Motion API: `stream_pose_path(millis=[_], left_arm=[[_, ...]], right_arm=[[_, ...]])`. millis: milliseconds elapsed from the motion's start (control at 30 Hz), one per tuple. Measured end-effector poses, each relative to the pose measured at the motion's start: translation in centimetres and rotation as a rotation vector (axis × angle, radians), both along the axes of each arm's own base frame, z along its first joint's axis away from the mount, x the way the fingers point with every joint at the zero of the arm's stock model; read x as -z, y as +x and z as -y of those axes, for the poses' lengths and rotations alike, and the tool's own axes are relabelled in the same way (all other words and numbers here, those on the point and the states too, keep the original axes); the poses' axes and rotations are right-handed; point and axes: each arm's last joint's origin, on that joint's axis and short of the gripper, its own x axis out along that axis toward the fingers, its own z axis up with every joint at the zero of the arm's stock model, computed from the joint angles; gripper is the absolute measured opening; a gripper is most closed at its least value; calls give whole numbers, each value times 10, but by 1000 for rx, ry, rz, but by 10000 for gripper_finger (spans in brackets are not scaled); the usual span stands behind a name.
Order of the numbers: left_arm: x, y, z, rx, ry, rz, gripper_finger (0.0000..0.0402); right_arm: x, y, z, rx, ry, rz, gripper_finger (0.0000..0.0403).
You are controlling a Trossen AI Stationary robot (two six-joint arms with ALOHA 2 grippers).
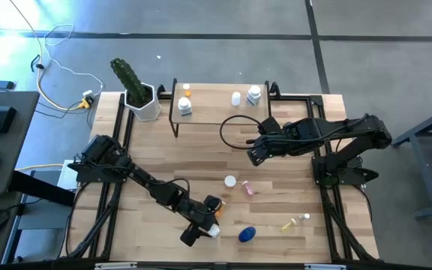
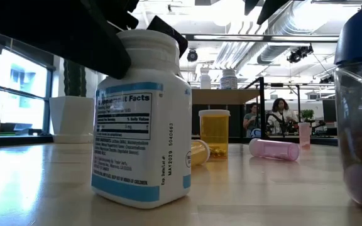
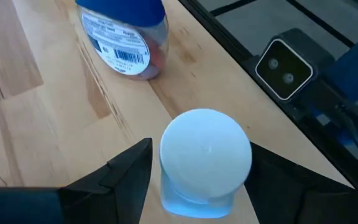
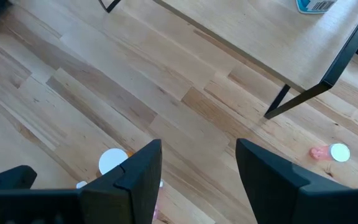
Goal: Pick and place medicine bottles onto shelf by color
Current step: Put the white blue pill bottle on the shelf
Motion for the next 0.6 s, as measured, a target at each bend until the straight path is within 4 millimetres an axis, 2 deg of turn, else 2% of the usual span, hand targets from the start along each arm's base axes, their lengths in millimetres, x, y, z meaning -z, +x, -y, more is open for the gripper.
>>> stream_pose_path(millis=[100, 300, 600], left_arm=[[0, 0, 0, 0, 0, 0, 210], [0, 0, -1, 4, 4, 2, 151], [-6, 6, -19, -42, -79, -21, 155]], right_arm=[[0, 0, 0, 0, 0, 0, 197], [0, 0, 0, 0, 0, 0, 197], [0, 0, 0, 21, 11, 10, 197]])
